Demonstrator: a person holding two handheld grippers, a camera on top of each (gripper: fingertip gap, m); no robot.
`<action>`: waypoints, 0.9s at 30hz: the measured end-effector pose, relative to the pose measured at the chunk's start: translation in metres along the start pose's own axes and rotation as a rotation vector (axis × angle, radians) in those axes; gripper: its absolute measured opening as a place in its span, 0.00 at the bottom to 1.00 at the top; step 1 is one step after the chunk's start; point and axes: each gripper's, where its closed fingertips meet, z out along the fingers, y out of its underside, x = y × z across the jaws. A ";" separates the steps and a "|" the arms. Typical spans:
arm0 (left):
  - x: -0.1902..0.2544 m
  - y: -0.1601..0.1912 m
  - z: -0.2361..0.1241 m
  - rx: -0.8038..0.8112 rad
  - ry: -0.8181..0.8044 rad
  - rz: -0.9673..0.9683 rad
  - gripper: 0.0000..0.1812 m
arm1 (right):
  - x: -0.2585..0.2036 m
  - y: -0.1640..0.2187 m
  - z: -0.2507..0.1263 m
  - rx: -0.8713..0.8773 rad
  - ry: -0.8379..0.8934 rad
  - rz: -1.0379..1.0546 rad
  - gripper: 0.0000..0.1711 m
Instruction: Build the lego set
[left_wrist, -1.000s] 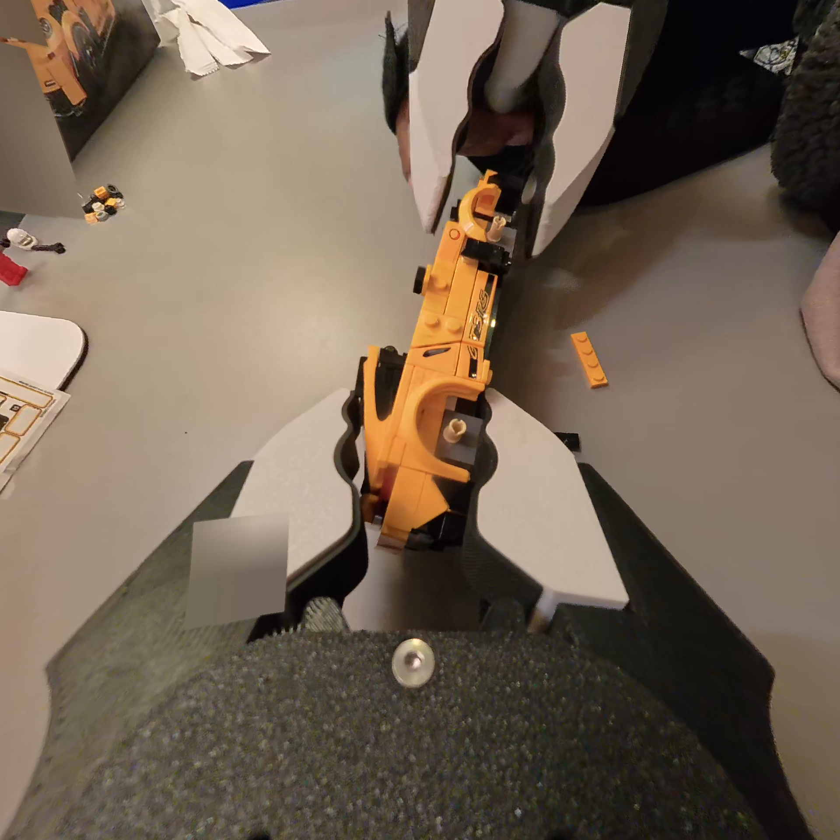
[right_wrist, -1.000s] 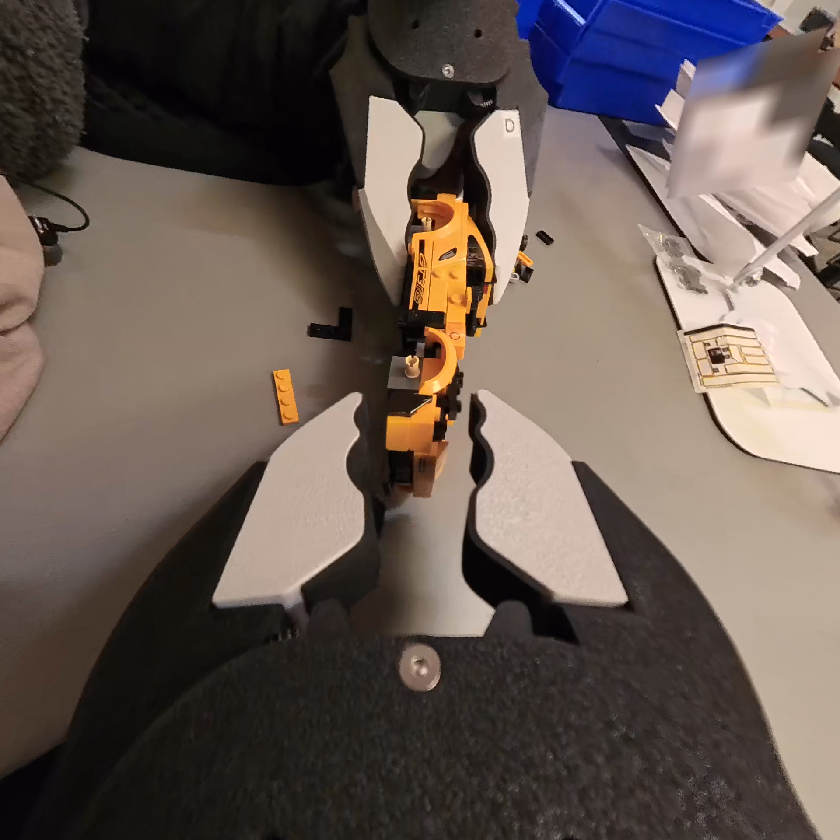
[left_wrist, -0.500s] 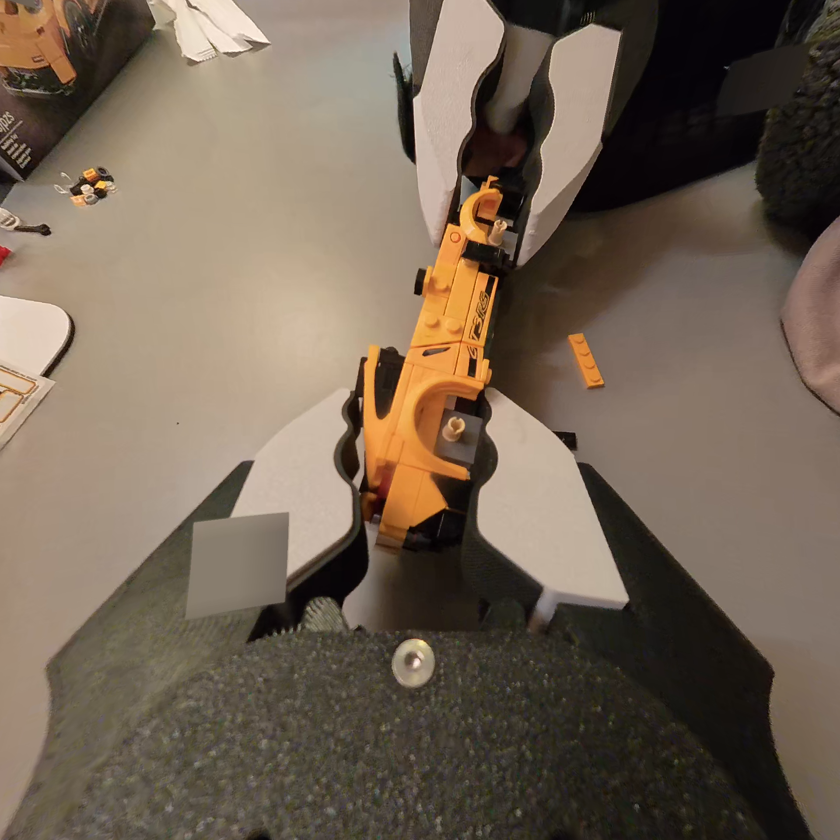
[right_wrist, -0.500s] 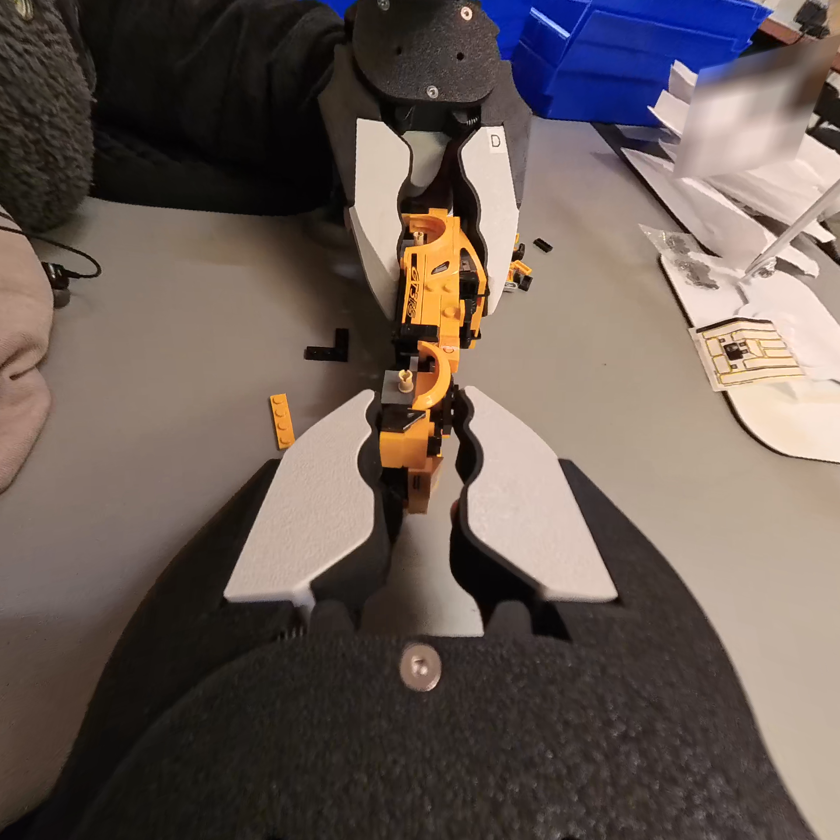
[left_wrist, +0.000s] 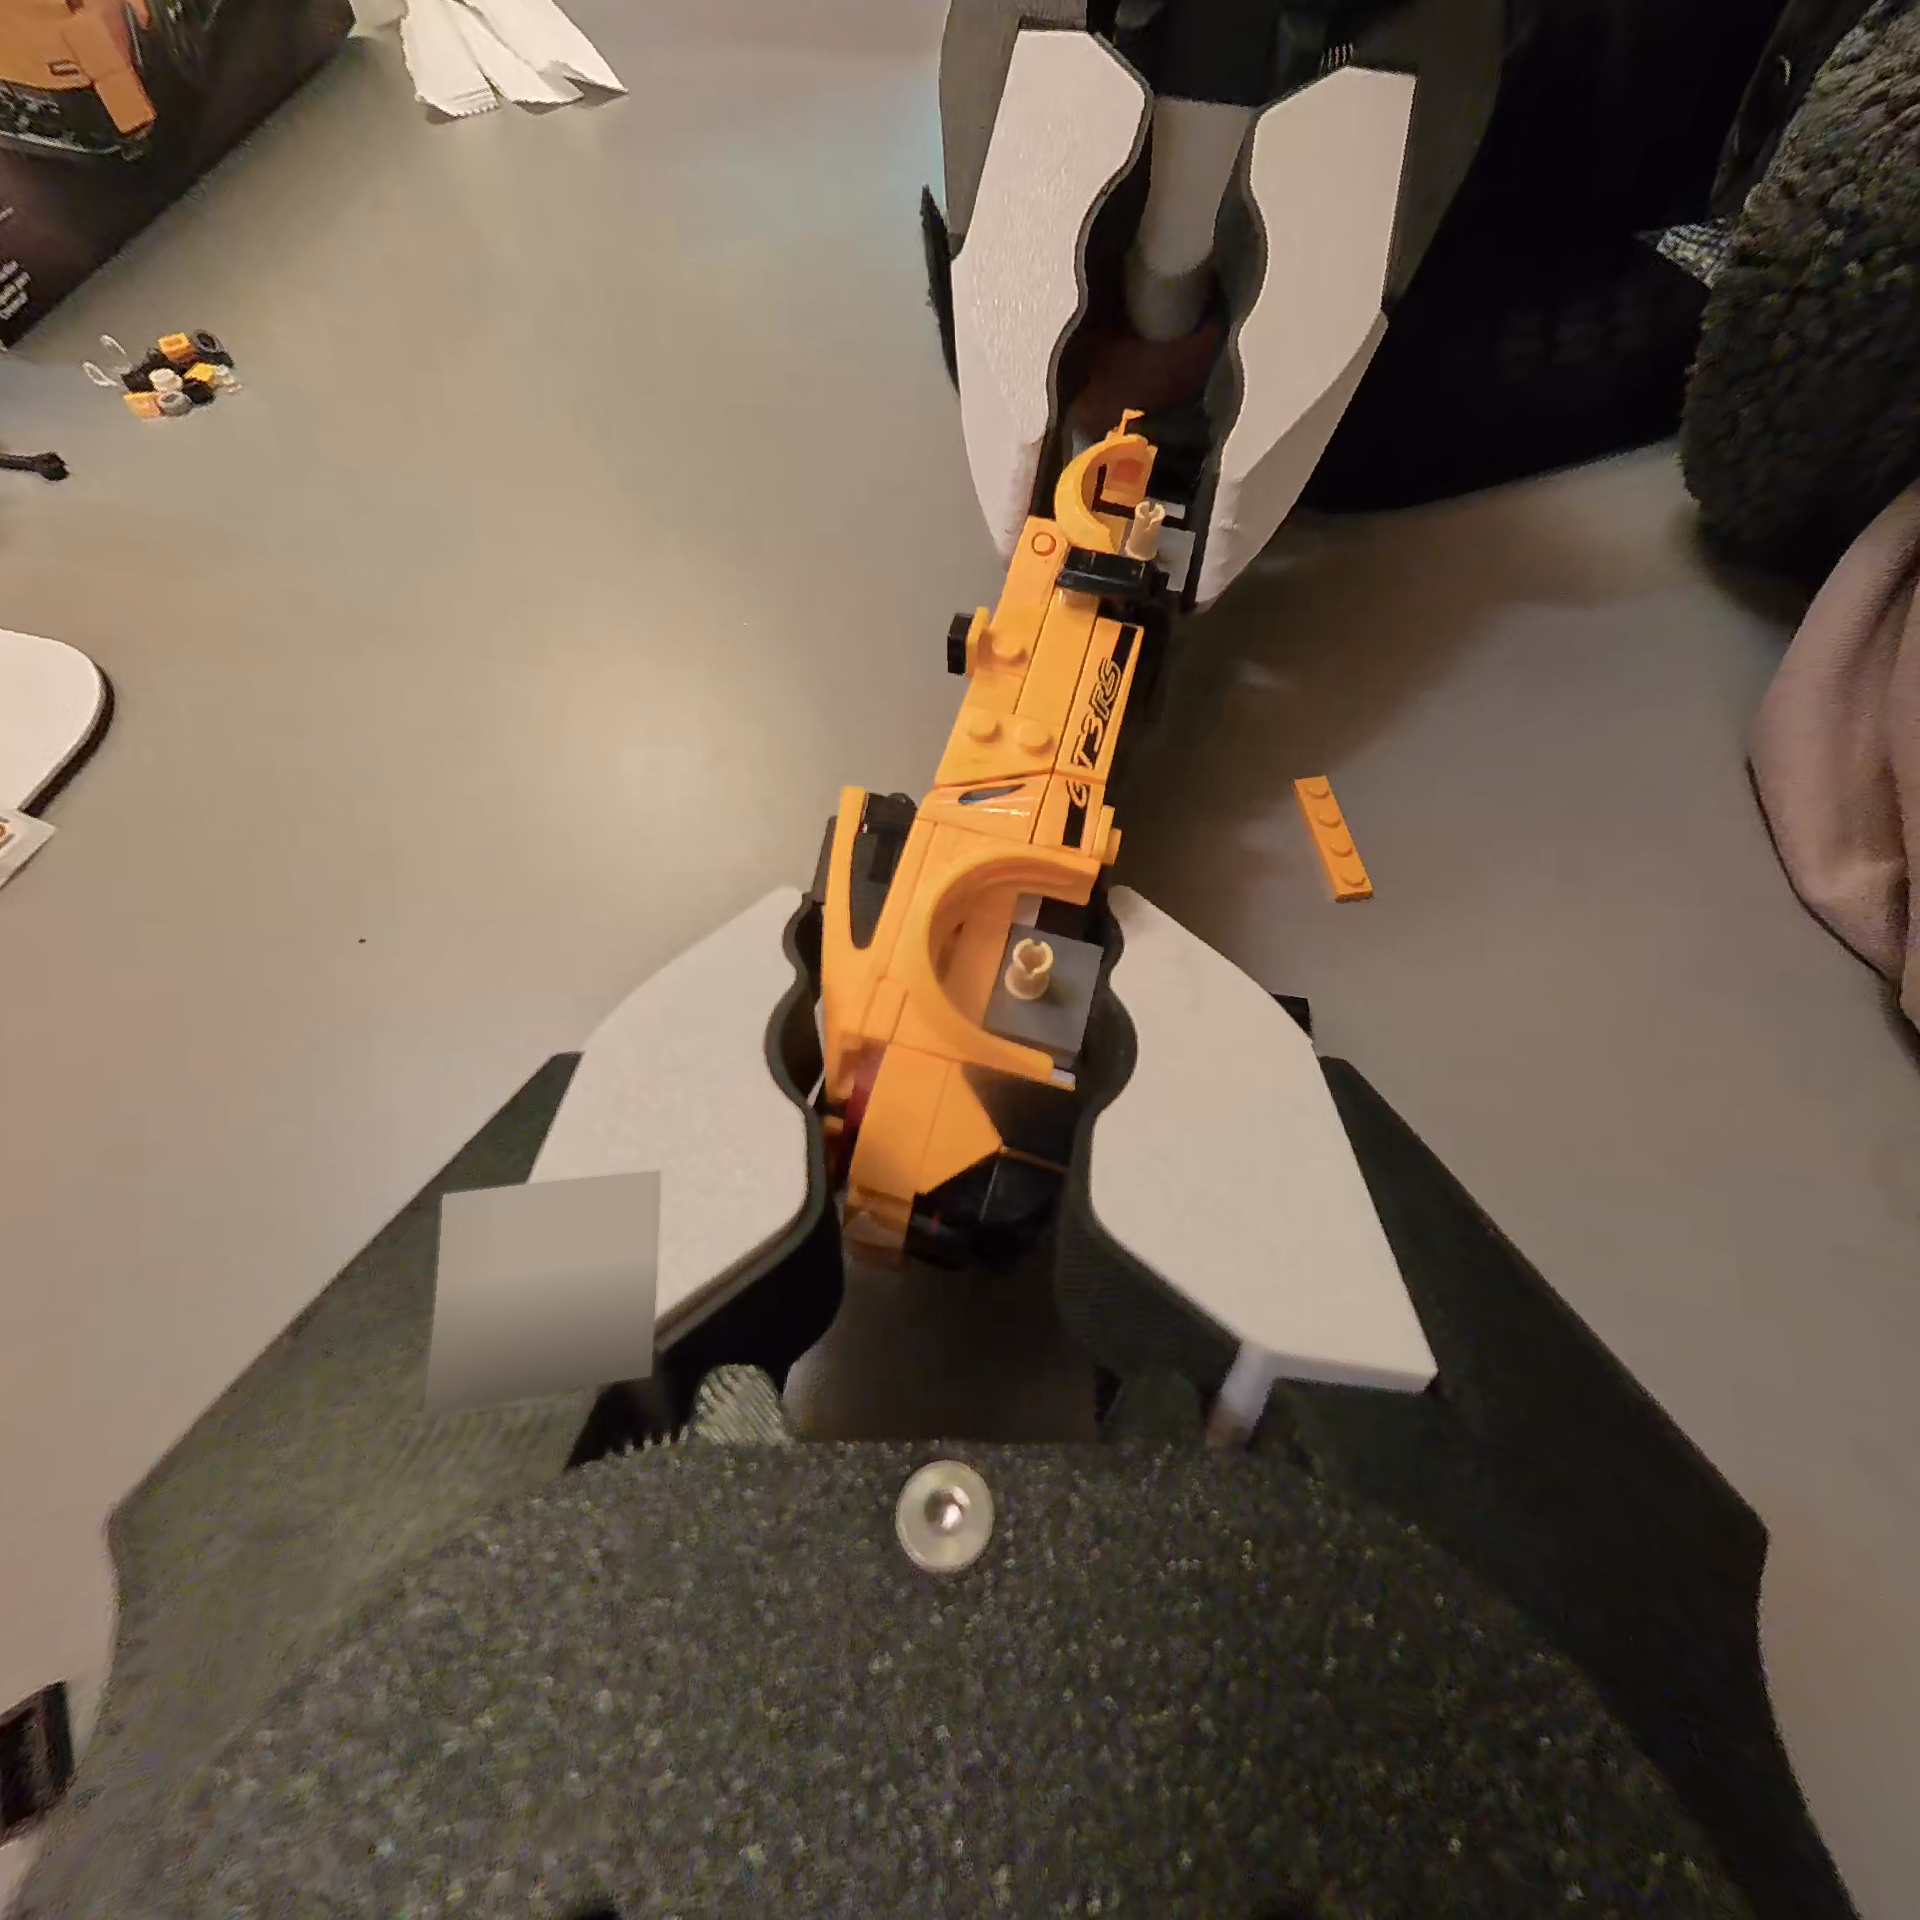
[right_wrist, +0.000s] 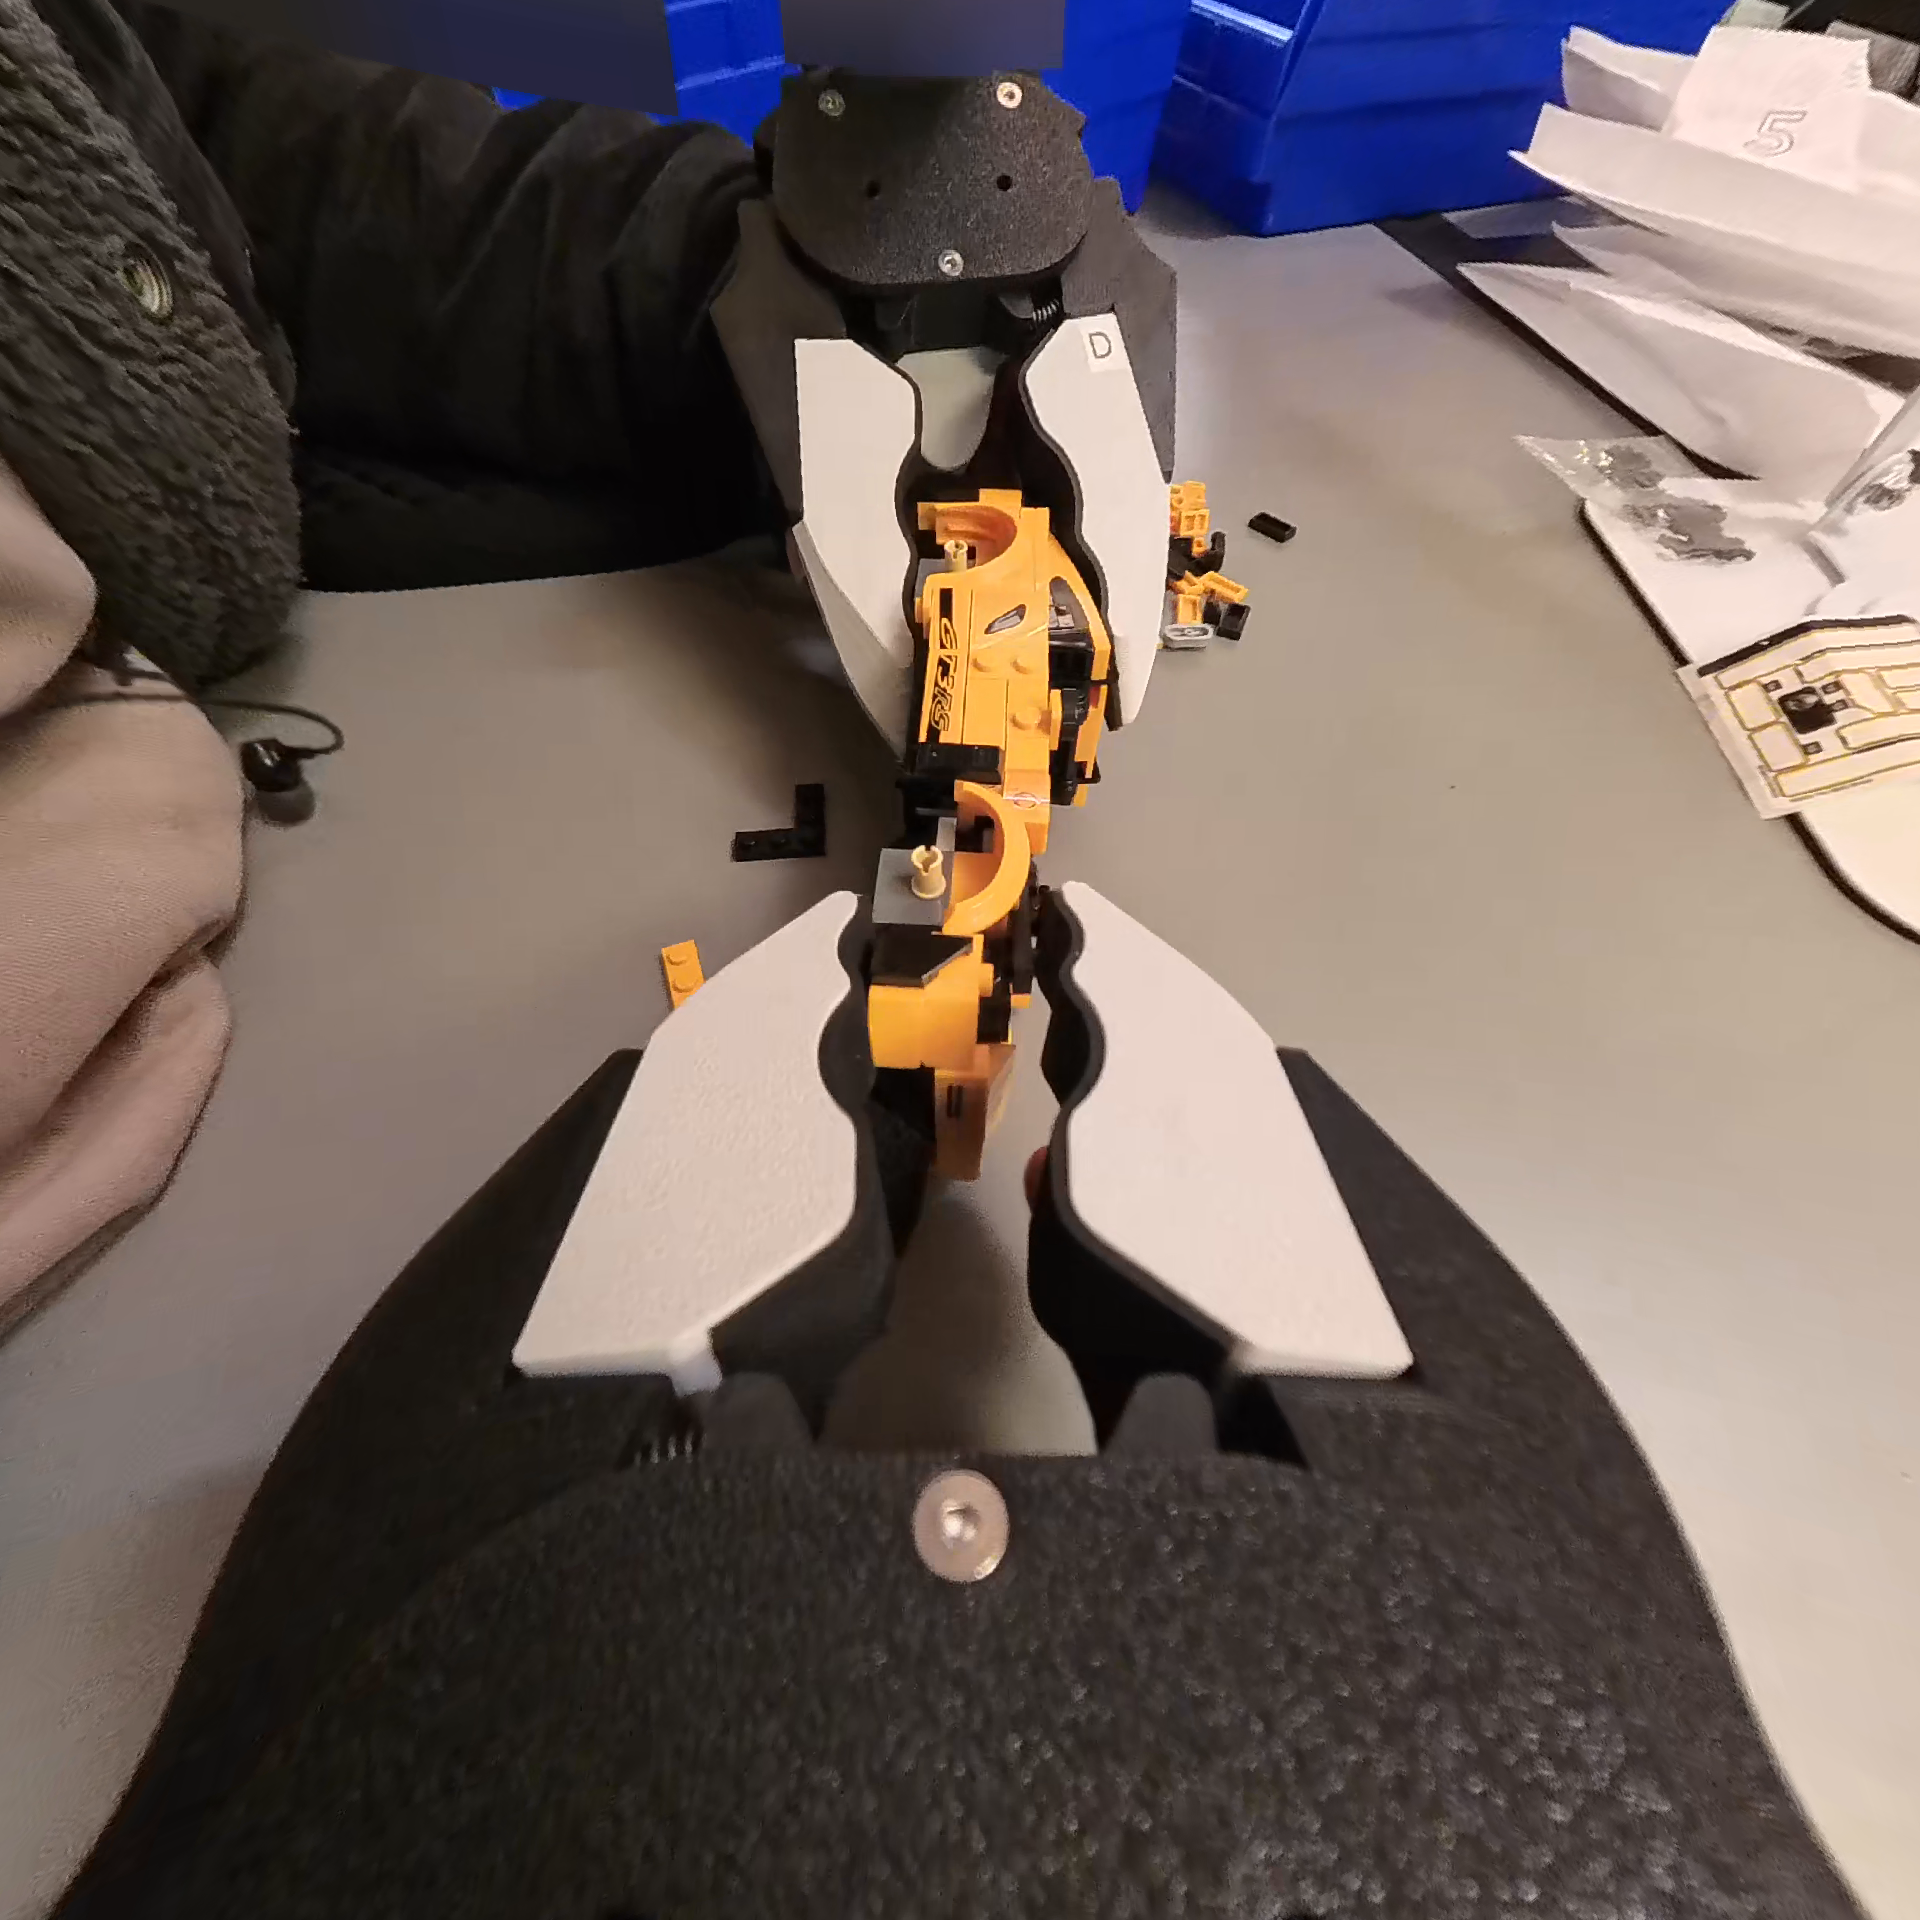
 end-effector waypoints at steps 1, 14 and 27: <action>0.000 0.000 0.000 0.003 0.000 -0.001 0.27 | 0.000 0.000 0.000 0.004 -0.003 0.001 0.18; 0.002 0.000 0.000 0.006 0.009 0.002 0.27 | -0.002 0.002 -0.006 0.013 -0.009 -0.087 0.18; 0.013 -0.052 -0.011 -0.046 -0.028 0.121 0.28 | 0.001 0.002 -0.004 0.004 0.006 -0.064 0.17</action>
